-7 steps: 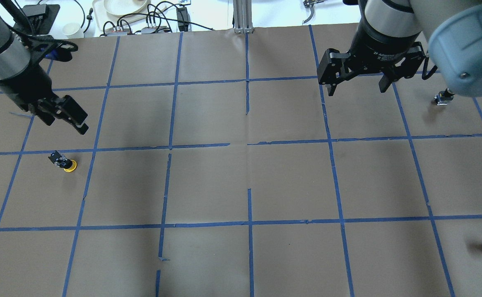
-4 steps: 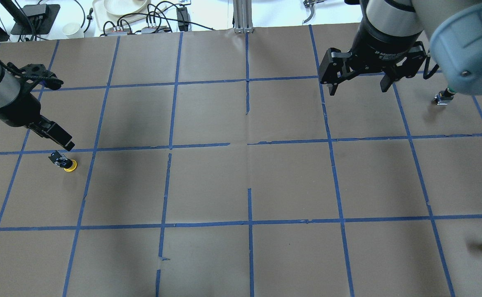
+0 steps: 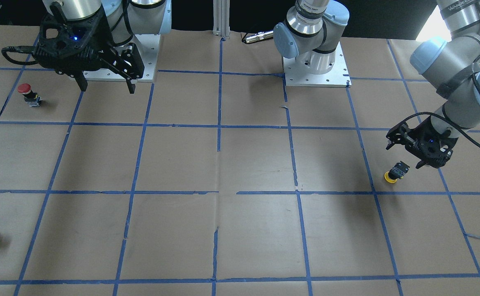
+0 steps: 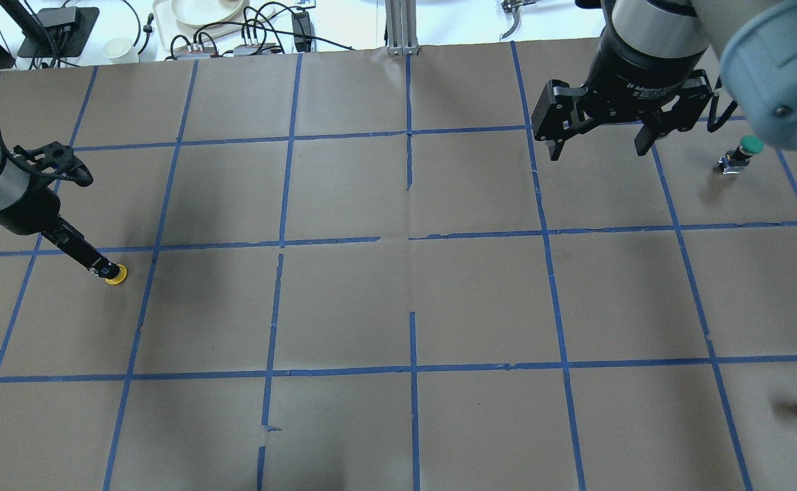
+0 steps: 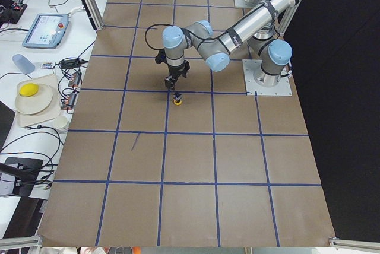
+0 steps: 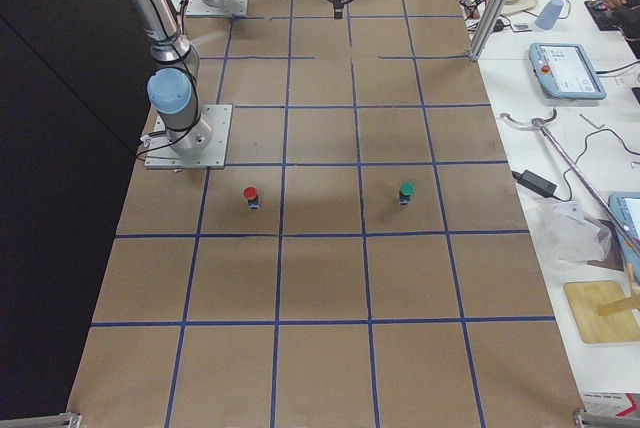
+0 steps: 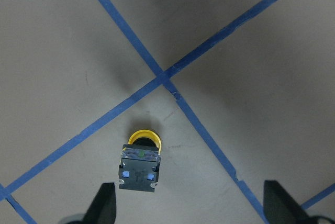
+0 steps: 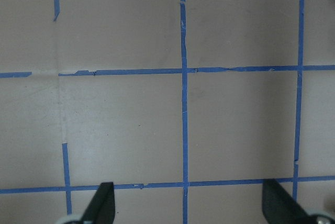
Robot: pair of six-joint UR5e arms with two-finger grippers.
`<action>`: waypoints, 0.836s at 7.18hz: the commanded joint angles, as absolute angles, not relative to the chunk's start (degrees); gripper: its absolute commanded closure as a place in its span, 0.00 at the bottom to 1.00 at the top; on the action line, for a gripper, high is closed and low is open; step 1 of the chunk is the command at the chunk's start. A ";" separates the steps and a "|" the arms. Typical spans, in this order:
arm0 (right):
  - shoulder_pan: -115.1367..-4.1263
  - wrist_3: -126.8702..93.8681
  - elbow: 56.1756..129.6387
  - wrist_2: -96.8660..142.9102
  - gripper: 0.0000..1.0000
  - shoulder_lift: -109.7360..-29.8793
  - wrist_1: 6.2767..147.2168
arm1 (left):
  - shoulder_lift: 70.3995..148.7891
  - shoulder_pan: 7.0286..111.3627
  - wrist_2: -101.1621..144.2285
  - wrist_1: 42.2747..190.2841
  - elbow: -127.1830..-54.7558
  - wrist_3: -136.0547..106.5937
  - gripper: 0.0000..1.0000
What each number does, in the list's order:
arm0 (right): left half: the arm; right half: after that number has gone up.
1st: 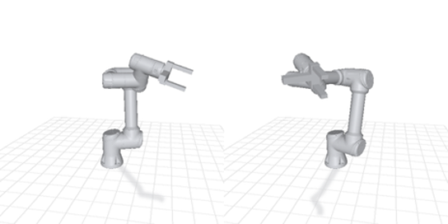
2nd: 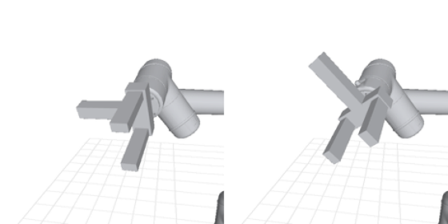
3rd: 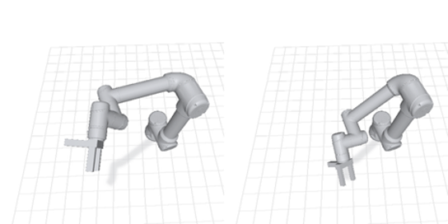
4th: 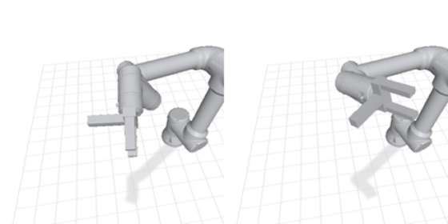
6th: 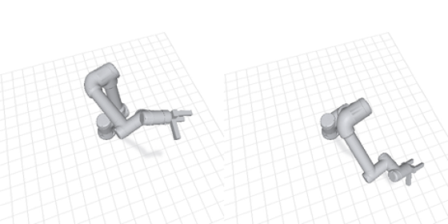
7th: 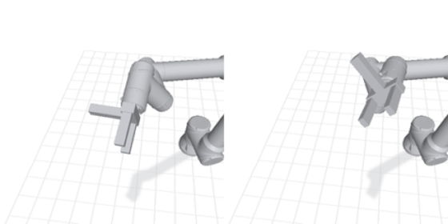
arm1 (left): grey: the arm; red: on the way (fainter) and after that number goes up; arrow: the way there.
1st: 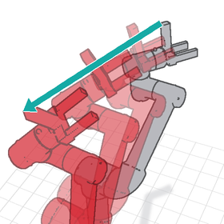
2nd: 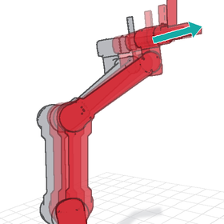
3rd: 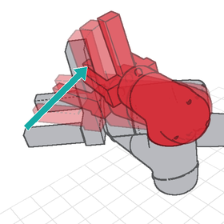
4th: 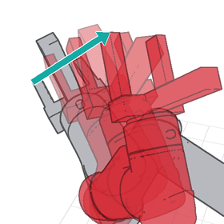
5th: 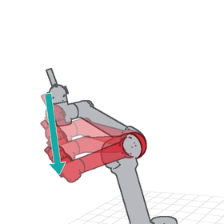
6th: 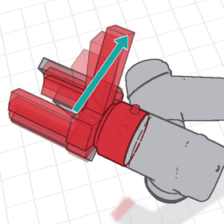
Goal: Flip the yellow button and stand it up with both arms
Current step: 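Lower the left gripper and grasp the yellow button's body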
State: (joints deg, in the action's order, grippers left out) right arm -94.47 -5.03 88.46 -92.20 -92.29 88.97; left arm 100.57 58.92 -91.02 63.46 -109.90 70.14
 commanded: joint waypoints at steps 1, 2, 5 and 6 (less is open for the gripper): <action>-94.39 -5.01 88.33 -92.20 0.00 -92.37 88.42 | 104.48 57.13 -90.97 59.02 -109.43 73.91 0.01; -94.31 -5.01 88.42 -92.20 0.00 -92.37 88.42 | 106.07 57.13 -90.97 55.32 -109.86 74.26 0.02; -94.31 -5.01 88.42 -92.20 0.00 -92.37 88.42 | 107.49 57.22 -90.79 55.28 -110.48 74.27 0.05; -94.31 -5.01 88.42 -92.20 0.00 -92.37 88.50 | 107.58 57.22 -90.79 55.72 -110.65 74.27 0.07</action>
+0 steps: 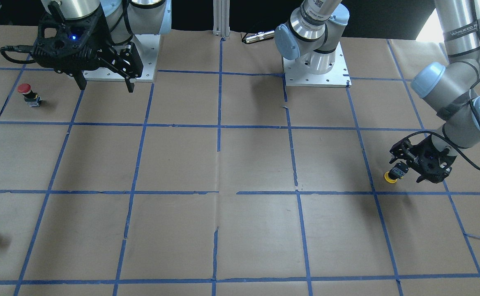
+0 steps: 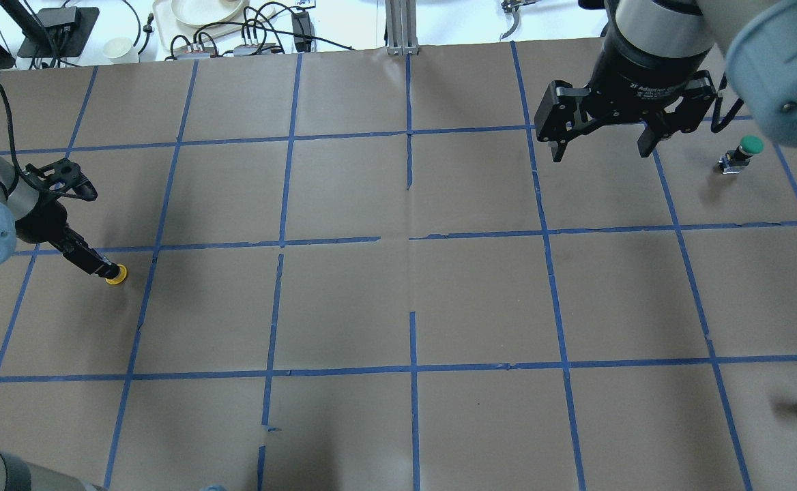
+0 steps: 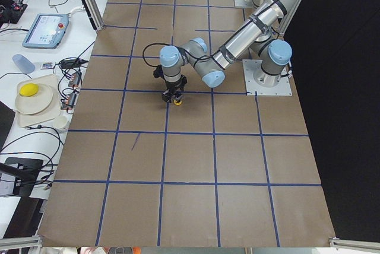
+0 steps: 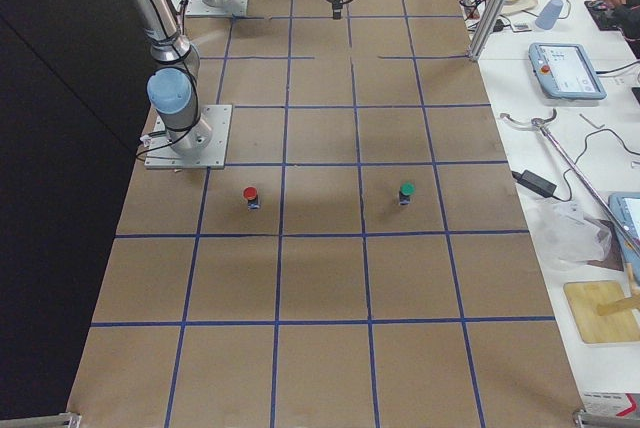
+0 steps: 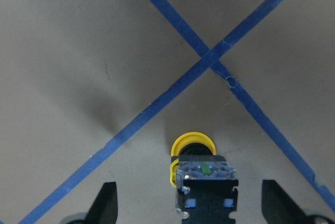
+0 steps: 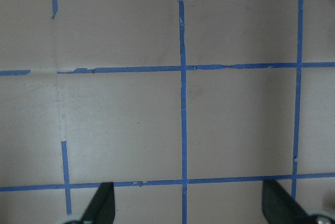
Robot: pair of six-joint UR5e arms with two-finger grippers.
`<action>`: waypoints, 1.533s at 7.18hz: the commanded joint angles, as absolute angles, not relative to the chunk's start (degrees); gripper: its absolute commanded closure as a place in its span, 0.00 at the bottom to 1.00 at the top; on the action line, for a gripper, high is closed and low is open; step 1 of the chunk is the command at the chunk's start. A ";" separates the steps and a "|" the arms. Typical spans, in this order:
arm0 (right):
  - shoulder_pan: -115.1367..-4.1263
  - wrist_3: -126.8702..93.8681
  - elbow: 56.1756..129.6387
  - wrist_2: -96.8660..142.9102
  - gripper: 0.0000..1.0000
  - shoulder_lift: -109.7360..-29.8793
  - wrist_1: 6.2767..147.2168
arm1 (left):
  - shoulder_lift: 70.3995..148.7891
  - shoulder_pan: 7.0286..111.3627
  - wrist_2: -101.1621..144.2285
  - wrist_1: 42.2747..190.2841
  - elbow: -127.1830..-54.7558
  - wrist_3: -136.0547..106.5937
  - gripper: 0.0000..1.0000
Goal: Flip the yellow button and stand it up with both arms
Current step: 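Lower the left gripper and grasp the yellow button's body, then lift the yellow button with the left gripper and carry it toward the table center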
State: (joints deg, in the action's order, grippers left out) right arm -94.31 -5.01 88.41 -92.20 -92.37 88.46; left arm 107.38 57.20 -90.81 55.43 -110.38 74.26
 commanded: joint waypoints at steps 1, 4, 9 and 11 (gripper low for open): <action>-94.31 -5.01 88.42 -92.20 0.00 -92.37 88.51 | 107.67 57.22 -90.88 55.81 -110.57 74.27 0.15; -94.31 -5.01 88.42 -92.11 0.00 -92.37 88.50 | 107.58 57.22 -90.97 56.42 -110.66 76.72 0.74; -93.43 -5.80 88.33 -91.67 0.00 -92.46 87.28 | 103.27 62.29 -72.58 92.35 -96.20 61.68 0.94; -89.59 -5.89 88.33 -88.97 0.00 -93.34 84.92 | 101.87 68.26 -58.51 101.06 -95.18 51.54 0.94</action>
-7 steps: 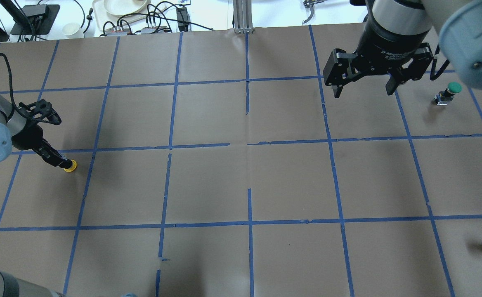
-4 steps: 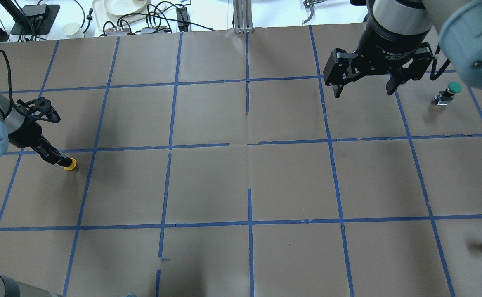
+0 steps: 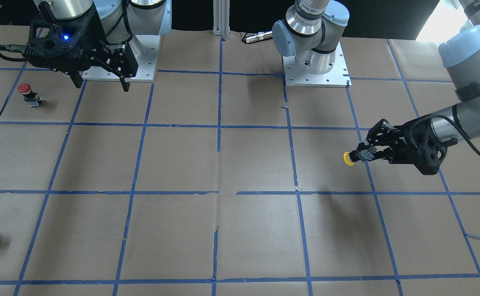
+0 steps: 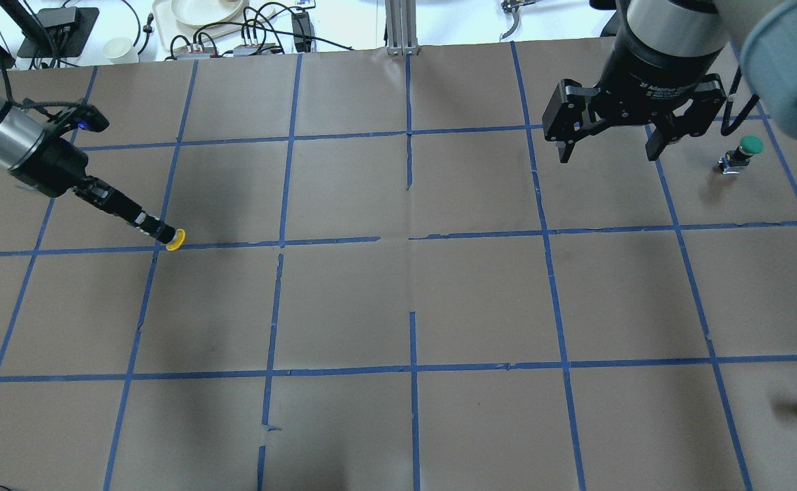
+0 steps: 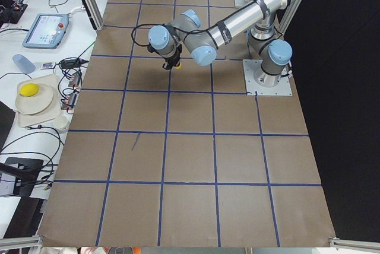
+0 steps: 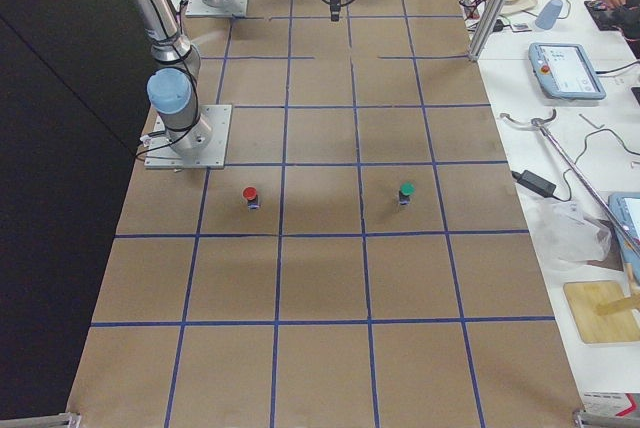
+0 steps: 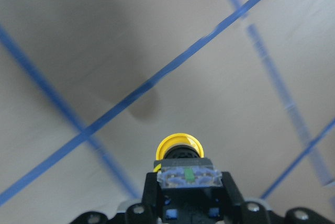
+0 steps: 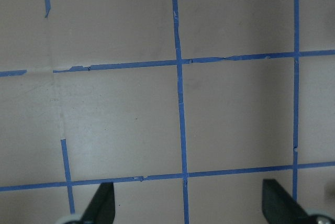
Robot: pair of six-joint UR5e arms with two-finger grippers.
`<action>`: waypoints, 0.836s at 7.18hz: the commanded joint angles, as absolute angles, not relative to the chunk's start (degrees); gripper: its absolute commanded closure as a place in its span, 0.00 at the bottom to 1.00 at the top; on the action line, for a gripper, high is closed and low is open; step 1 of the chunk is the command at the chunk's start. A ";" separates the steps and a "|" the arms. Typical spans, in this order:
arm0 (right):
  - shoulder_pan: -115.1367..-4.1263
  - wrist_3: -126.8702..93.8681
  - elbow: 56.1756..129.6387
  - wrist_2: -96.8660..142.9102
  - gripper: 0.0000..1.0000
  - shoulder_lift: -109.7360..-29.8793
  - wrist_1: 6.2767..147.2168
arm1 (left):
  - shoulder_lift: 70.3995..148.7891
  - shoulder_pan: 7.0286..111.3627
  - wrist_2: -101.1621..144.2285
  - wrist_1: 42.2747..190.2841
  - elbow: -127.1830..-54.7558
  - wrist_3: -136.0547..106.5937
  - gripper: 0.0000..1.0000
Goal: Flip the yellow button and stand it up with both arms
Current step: 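Lift the yellow button with the left gripper and carry it toward the table center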
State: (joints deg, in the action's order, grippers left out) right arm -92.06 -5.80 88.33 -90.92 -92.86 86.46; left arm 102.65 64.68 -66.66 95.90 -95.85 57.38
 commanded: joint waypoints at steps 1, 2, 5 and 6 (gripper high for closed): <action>-85.21 -5.37 88.42 -85.03 0.01 -94.04 82.90 | 101.69 71.16 -50.88 102.81 -95.45 47.33 0.94; -79.86 -5.10 88.42 -80.12 0.00 -94.13 81.23 | 100.73 74.41 -45.15 103.53 -95.62 42.76 0.94; -65.87 -3.78 88.16 -74.53 0.00 -95.01 67.13 | 99.76 79.44 -26.18 103.36 -99.73 33.67 0.94; -64.18 -4.21 88.15 -73.49 0.00 -95.01 62.45 | 99.41 80.41 -19.84 103.19 -102.10 33.23 0.94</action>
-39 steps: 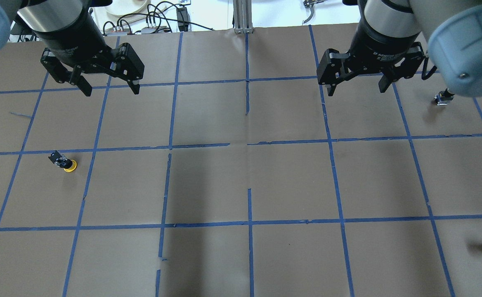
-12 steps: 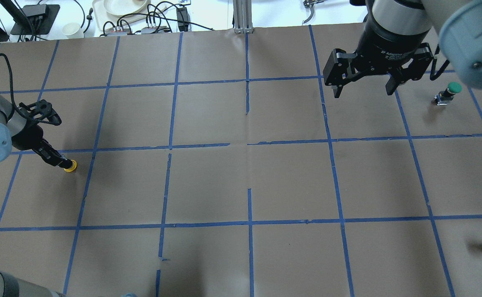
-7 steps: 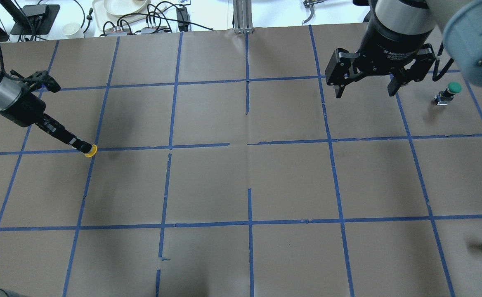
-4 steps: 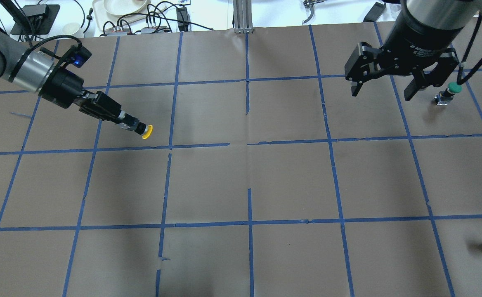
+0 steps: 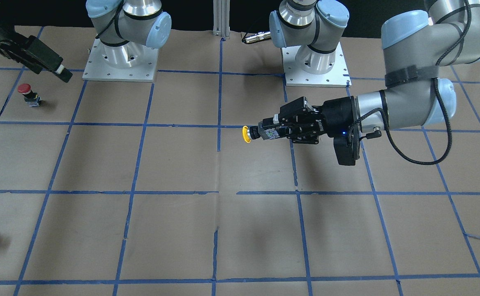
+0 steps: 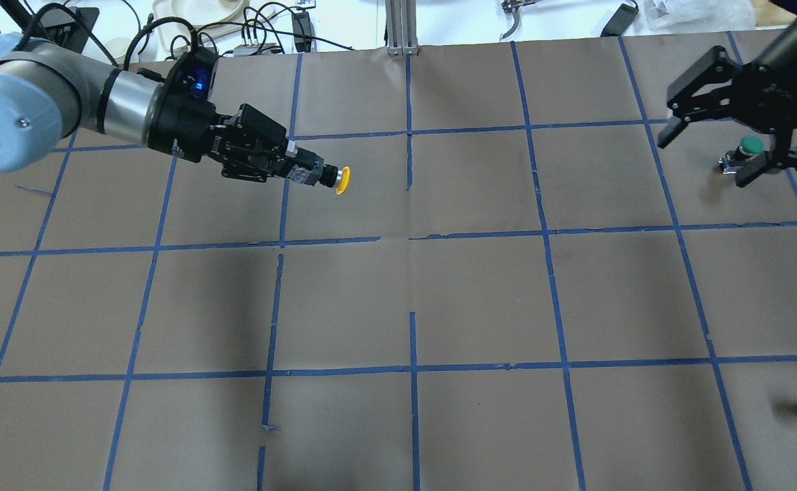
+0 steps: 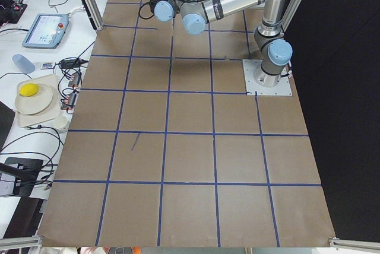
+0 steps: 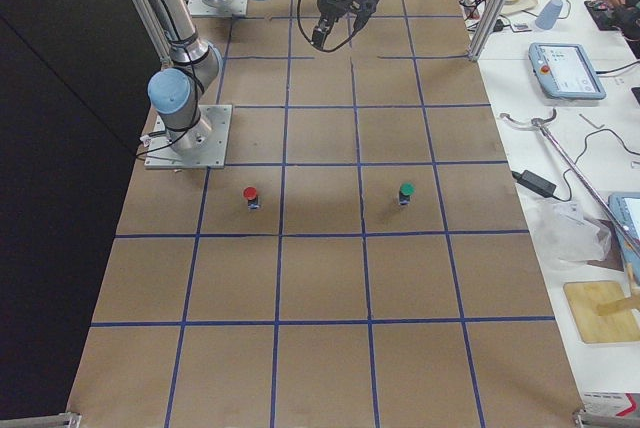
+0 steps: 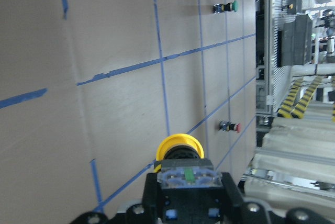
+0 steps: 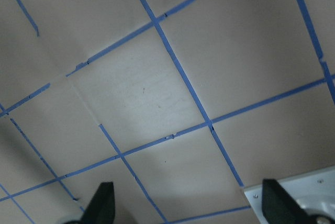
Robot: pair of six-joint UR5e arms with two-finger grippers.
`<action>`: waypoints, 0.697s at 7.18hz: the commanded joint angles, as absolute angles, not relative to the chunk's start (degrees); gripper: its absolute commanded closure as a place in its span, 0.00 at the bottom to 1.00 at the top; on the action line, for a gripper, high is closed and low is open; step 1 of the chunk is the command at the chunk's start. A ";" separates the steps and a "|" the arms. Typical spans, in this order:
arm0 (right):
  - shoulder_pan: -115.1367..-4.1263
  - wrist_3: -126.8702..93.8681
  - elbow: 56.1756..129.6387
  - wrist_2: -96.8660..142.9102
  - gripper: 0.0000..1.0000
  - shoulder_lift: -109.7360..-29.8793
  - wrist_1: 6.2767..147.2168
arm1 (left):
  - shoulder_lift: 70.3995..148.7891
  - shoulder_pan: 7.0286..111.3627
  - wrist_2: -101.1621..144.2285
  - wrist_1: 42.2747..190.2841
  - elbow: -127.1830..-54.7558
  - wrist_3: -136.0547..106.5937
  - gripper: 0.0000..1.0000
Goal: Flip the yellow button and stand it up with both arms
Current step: 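Lift the yellow button with the left gripper and carry it toward the table center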
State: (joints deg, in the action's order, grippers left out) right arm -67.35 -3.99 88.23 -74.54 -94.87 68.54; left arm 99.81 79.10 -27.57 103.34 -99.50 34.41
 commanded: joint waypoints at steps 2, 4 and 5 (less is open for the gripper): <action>-64.16 -10.06 89.03 -57.46 0.01 -94.66 57.25 | 99.49 84.00 -10.68 102.66 -103.62 31.83 0.96; -65.12 -27.49 90.17 -43.84 0.02 -94.66 57.48 | 99.84 86.56 -5.74 103.01 -103.88 30.77 0.98; -67.48 -33.60 91.05 -42.20 0.03 -94.66 60.00 | 99.76 87.79 -3.54 102.83 -103.89 29.46 0.98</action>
